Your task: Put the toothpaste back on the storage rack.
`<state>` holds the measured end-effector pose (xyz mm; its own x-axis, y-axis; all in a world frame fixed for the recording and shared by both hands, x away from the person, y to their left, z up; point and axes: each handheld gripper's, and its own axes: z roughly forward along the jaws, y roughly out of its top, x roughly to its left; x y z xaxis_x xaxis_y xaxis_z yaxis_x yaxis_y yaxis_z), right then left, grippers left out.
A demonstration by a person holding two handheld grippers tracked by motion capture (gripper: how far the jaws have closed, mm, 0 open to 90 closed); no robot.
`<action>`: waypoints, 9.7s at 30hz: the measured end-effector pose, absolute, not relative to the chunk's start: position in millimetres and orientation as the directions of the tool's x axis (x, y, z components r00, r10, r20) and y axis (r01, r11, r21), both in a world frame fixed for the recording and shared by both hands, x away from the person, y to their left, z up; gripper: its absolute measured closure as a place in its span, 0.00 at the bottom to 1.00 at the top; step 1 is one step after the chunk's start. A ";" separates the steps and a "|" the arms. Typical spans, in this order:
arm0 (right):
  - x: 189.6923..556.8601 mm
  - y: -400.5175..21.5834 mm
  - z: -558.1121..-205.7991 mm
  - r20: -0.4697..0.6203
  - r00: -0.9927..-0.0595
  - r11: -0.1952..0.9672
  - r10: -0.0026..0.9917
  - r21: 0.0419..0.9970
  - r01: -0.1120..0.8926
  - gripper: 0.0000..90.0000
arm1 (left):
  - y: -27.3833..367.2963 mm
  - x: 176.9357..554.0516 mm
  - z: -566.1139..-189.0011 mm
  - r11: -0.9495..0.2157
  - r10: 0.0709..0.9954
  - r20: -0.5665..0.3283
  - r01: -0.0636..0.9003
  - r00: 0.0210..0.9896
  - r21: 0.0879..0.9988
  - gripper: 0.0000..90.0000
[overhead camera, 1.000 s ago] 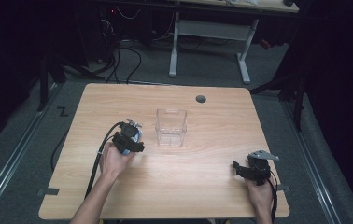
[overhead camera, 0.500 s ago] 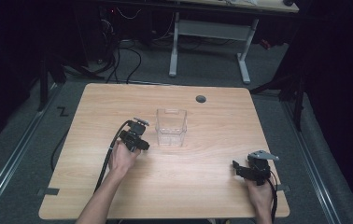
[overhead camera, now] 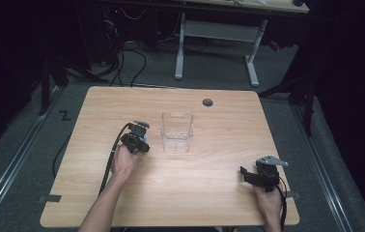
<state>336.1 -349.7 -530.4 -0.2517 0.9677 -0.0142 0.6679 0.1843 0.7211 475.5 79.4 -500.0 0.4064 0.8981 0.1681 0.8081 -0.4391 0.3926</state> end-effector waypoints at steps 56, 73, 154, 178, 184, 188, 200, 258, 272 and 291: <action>336.0 -349.3 -530.4 -0.017 -0.258 0.191 0.966 0.721 0.666 0.31 | 102.0 449.3 -456.1 -0.454 0.859 0.074 0.687 0.506 0.568 0.81; 336.0 -349.3 -530.4 -0.017 -0.259 0.191 0.966 0.721 0.666 0.31 | 106.1 429.1 -425.4 -0.418 0.836 0.052 0.571 0.547 0.706 0.82; 335.7 -348.7 -530.4 -0.018 -0.264 0.195 0.964 0.722 0.664 0.32 | 57.4 444.3 -329.0 -0.272 0.696 -0.119 0.413 0.709 0.869 0.82; 335.6 -348.5 -530.4 -0.016 -0.265 0.195 0.964 0.721 0.665 0.32 | 30.9 465.9 -325.5 -0.263 0.720 -0.086 0.386 0.688 0.884 0.82; 335.6 -348.4 -530.4 -0.016 -0.265 0.194 0.964 0.721 0.665 0.32 | 28.4 472.5 -329.4 -0.238 0.732 -0.102 0.393 0.673 0.888 0.82; 335.6 -348.4 -530.4 -0.016 -0.265 0.194 0.964 0.721 0.665 0.32 | 28.5 477.4 -332.4 -0.228 0.742 -0.106 0.399 0.662 0.888 0.82; 335.6 -348.4 -530.4 -0.016 -0.265 0.195 0.964 0.721 0.665 0.32 | 28.8 485.3 -345.1 -0.209 0.763 -0.113 0.409 0.636 0.888 0.81; 335.6 -348.3 -530.4 -0.019 -0.265 0.196 0.964 0.722 0.664 0.32 | 37.1 491.5 -413.8 -0.228 0.794 -0.171 0.547 0.583 0.805 0.80; 335.6 -348.2 -530.4 -0.018 -0.265 0.196 0.964 0.722 0.664 0.32 | 40.2 492.6 -415.0 -0.256 0.818 -0.112 0.530 0.565 0.808 0.79; 335.6 -348.3 -530.4 -0.018 -0.266 0.197 0.964 0.722 0.663 0.32 | 46.7 490.2 -421.2 -0.254 0.827 -0.106 0.533 0.553 0.807 0.57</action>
<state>335.6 -348.3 -530.4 -0.2663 0.9637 -0.0183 0.6634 0.1970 0.7219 490.2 46.7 -421.2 0.5529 0.8266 -0.1056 0.5334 -0.2537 0.8069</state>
